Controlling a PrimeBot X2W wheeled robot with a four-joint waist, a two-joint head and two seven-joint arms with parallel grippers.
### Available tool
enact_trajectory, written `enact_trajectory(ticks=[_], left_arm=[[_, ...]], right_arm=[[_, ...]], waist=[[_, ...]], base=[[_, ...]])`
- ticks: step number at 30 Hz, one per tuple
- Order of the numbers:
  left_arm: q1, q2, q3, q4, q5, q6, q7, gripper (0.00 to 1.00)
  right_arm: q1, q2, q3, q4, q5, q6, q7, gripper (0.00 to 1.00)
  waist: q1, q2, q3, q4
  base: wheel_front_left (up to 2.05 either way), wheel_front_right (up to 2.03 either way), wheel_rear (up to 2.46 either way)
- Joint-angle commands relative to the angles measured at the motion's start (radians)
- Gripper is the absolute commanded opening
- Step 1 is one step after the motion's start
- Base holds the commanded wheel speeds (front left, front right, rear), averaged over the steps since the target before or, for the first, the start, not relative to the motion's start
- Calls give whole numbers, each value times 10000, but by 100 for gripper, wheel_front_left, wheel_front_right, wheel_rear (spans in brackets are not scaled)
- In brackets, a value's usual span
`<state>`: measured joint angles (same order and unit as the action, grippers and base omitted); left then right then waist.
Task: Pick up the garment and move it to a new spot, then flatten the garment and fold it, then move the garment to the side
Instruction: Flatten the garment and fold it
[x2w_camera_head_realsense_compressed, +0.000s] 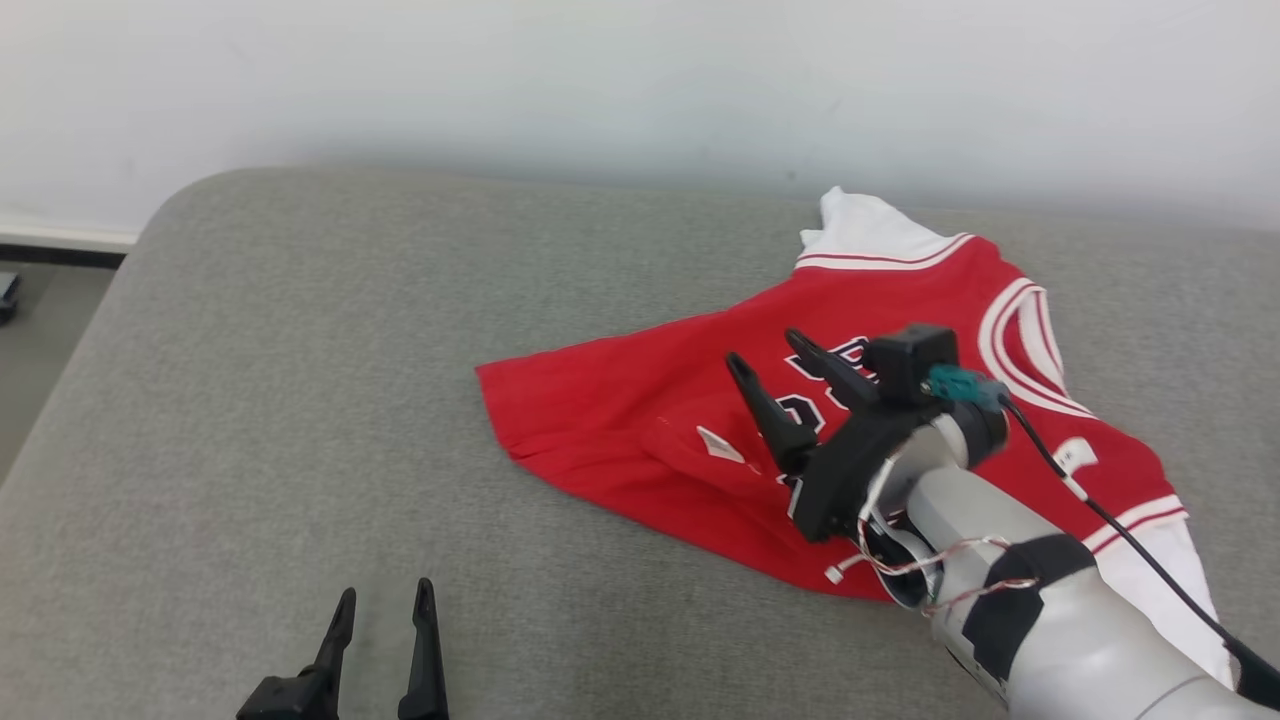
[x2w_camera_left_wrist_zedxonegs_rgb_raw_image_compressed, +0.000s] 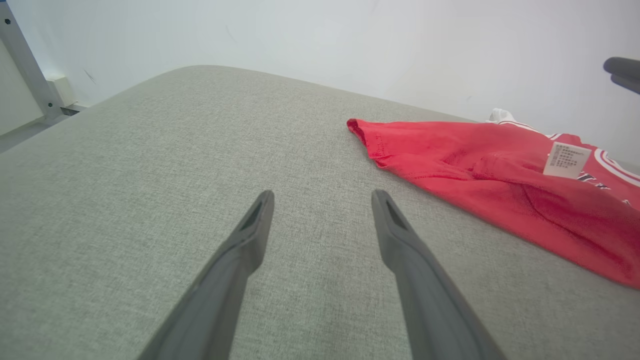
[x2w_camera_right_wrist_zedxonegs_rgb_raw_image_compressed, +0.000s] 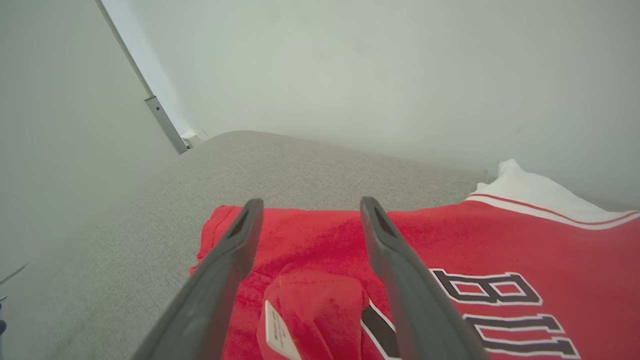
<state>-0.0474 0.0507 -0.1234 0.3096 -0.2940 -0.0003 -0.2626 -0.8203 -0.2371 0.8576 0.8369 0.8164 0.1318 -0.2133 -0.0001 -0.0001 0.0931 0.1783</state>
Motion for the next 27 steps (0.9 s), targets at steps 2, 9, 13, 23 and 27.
enact_trajectory(ticks=[2, 9, 13, 23, 27], left_arm=[[43, -3, 46, -37, 57, 30, -29, 100], [11, -3, 148, -60, 10, 76, -29, 100], [-1, -6, 334, -98, 73, 84, -31, 100], [-863, -3, 1185, -66, 447, 120, -29, 100], [-1397, 5, 1812, 154, 854, 27, -31, 100]], right_arm=[[290, -71, -86, 162, 85, -26, -116, 100], [985, -403, -503, 643, 255, -26, -357, 100], [1366, -417, -866, 638, 384, -26, -455, 100], [2099, -667, -2369, -158, -742, -26, -515, 100], [2500, -540, -3441, -862, -1575, -26, -518, 100]], waist=[[1, 1, -123, -433], [1, 1, -167, -1036], [1, 1, -107, -1393], [1, 1, 482, -2362], [1, 1, 774, -2846]], base=[[0, 0, 0], [0, 0, 0], [0, 0, 0], [0, 0, 0], [0, 0, 0]])
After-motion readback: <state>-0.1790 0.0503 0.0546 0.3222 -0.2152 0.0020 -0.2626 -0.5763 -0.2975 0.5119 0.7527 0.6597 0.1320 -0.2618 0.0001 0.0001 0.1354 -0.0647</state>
